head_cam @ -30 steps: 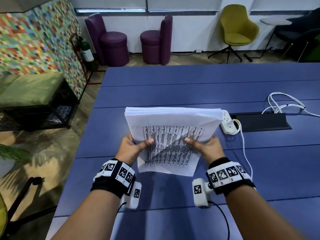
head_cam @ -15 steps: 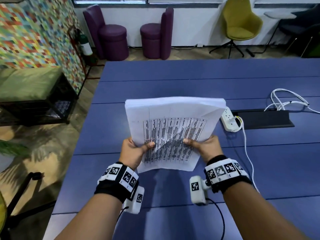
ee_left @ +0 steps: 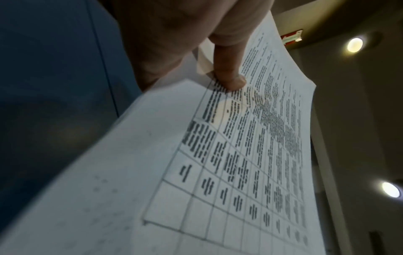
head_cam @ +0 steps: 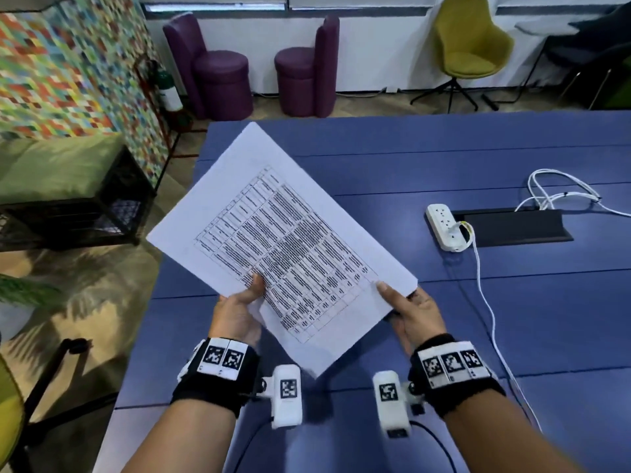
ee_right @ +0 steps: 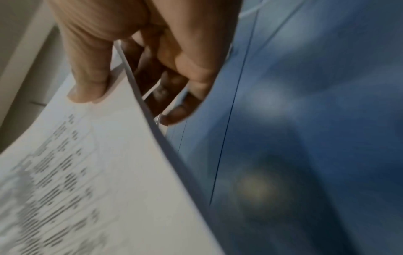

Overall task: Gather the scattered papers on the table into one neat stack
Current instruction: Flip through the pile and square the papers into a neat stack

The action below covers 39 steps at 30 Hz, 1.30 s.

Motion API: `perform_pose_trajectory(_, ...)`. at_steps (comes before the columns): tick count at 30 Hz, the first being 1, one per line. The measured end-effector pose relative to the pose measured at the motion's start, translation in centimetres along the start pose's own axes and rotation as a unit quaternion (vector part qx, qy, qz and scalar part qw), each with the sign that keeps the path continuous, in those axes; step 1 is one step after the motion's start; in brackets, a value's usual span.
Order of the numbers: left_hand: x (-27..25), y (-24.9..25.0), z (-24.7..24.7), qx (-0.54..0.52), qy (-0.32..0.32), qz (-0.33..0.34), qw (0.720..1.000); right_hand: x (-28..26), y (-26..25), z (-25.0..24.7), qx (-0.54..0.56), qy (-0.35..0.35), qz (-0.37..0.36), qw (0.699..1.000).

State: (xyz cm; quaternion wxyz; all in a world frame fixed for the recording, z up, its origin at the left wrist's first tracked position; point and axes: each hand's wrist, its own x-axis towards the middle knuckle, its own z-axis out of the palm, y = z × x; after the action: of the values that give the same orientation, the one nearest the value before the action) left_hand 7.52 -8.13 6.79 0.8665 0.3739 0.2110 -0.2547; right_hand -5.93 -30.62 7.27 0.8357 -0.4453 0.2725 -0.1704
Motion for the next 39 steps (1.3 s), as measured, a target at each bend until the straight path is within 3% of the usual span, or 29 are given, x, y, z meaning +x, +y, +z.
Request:
perform_pose_trajectory(5,-1.2,-1.7,0.7,-0.044,-0.066,-0.005,0.997,-1.8,-0.1,3.2,0.053,-0.045,0.019,0.997)
perform_pose_trajectory(11,-1.1,3.0,-1.1,0.059,-0.094,0.123,0.986,-0.7,-2.7,0.6,-0.037,0.030,-0.074,0.996)
perform_pose_trajectory(14,-0.2,5.9,-4.0,0.202,-0.087,0.158,0.963,0.0,-3.7,-1.9,-0.111,0.063,-0.083,0.988)
perform_pose_trajectory(17,0.1,5.0,-4.7,0.393,-0.134,0.138,0.899,0.5,-3.0,-3.1,-0.150,0.107,-0.063,0.981)
perform_pose_trajectory(18,0.2,4.3,-4.4,0.408,-0.137,0.141,0.891,0.6,-2.4,-3.1,-0.149,0.102,-0.056,0.982)
perform_pose_trajectory(22,0.2,2.3,-2.6,0.322,-0.084,0.230,0.915,0.6,-1.5,-2.3,-0.151,0.078,-0.063,0.983)
perform_pose_trajectory(25,0.4,3.3,-2.5,0.325,-0.090,0.262,0.904,0.9,-2.4,-2.4,-0.155,0.054,-0.069,0.984)
perform_pose_trajectory(28,1.2,4.1,-3.0,0.348,-0.108,0.238,0.900,1.4,-2.4,-3.1,-0.155,0.020,-0.053,0.986)
perform_pose_trajectory(33,1.7,2.4,-3.0,0.357,-0.155,0.120,0.913,2.3,-0.6,-4.8,-0.150,0.015,0.005,0.989)
perform_pose_trajectory(36,1.7,2.0,-2.0,0.321,-0.159,0.137,0.923,2.7,-1.0,-4.5,-0.154,0.004,-0.006,0.988)
perform_pose_trajectory(39,1.9,3.2,-1.6,0.323,-0.170,0.163,0.916,2.8,-2.3,-4.0,-0.148,-0.018,-0.027,0.988)
